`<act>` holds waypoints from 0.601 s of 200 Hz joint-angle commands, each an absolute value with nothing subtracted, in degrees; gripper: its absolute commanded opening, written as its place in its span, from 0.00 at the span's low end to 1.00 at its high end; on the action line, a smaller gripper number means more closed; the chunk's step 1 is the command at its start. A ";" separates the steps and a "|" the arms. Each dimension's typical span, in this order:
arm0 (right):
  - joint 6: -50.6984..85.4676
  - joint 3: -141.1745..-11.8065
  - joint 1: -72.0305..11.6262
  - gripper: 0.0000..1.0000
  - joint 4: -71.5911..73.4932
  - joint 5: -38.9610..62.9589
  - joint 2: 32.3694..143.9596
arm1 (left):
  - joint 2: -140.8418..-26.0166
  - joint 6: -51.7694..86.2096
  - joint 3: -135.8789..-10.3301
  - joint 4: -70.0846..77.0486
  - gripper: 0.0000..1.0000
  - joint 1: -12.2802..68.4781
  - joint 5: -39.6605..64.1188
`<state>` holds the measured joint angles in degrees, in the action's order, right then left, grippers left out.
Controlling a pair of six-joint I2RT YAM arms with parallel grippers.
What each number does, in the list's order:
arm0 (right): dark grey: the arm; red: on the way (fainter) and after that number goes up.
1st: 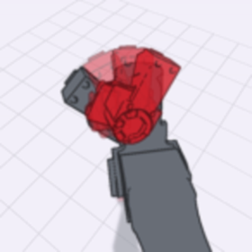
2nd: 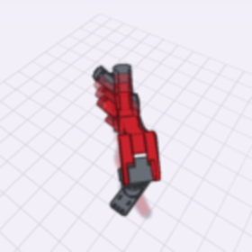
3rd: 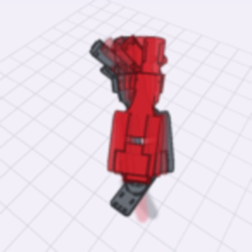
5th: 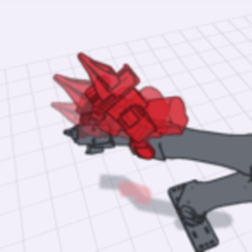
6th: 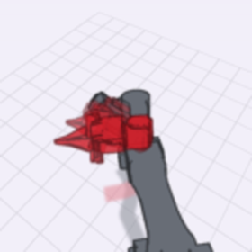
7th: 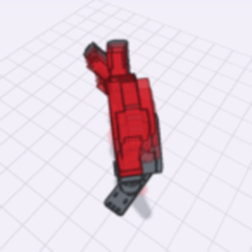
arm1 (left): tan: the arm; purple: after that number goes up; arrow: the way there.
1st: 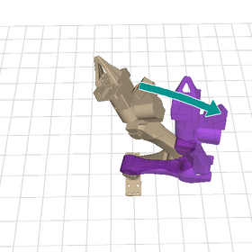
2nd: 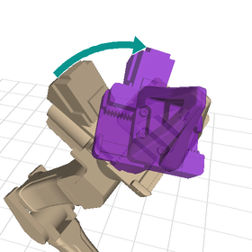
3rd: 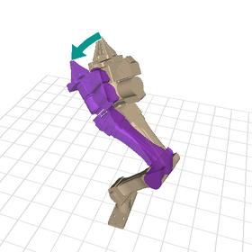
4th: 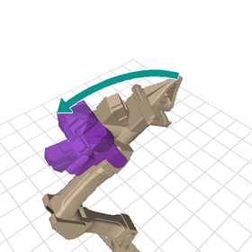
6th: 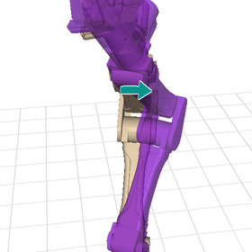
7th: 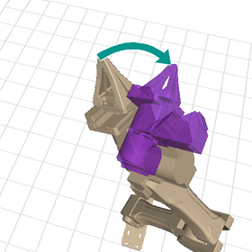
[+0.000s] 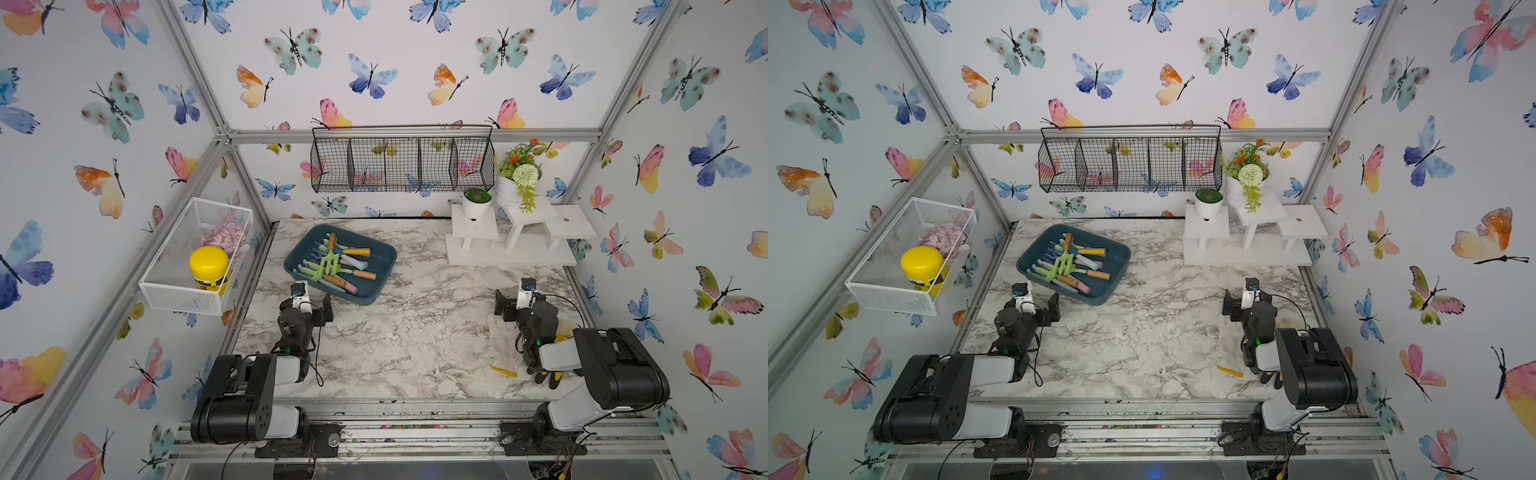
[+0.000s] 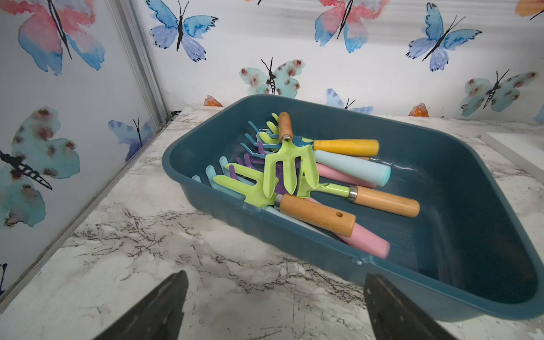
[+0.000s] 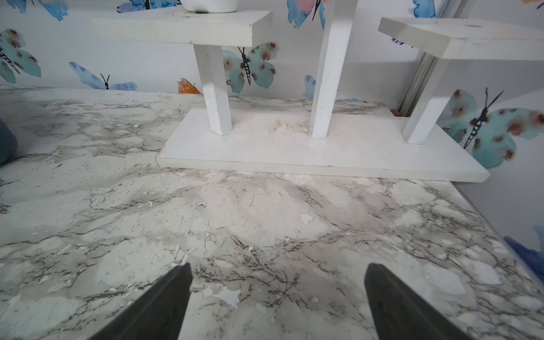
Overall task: Take the hand rake out of the storage box
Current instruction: Move the storage box to the center of the board.
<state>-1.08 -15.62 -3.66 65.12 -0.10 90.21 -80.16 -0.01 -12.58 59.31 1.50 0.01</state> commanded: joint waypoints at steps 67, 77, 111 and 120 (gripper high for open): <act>-0.75 -15.33 -3.34 0.98 66.42 0.57 89.94 | -80.43 -0.15 -12.71 59.94 0.98 1.16 -0.17; -1.03 -14.88 -3.34 0.98 67.78 1.40 89.70 | -80.42 -0.06 -12.66 59.97 0.99 1.21 -0.17; -1.62 -12.80 -3.34 0.98 63.66 4.11 80.81 | -73.45 1.07 -13.11 54.47 0.99 3.10 -8.52; -0.15 -14.76 -3.34 0.98 56.04 3.83 76.81 | -70.18 3.46 -16.12 45.56 0.99 3.21 -11.09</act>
<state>-1.17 -13.08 -3.66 64.42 1.58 84.51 -77.67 0.36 -12.56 57.54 2.46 -3.42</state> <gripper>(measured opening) 0.984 0.984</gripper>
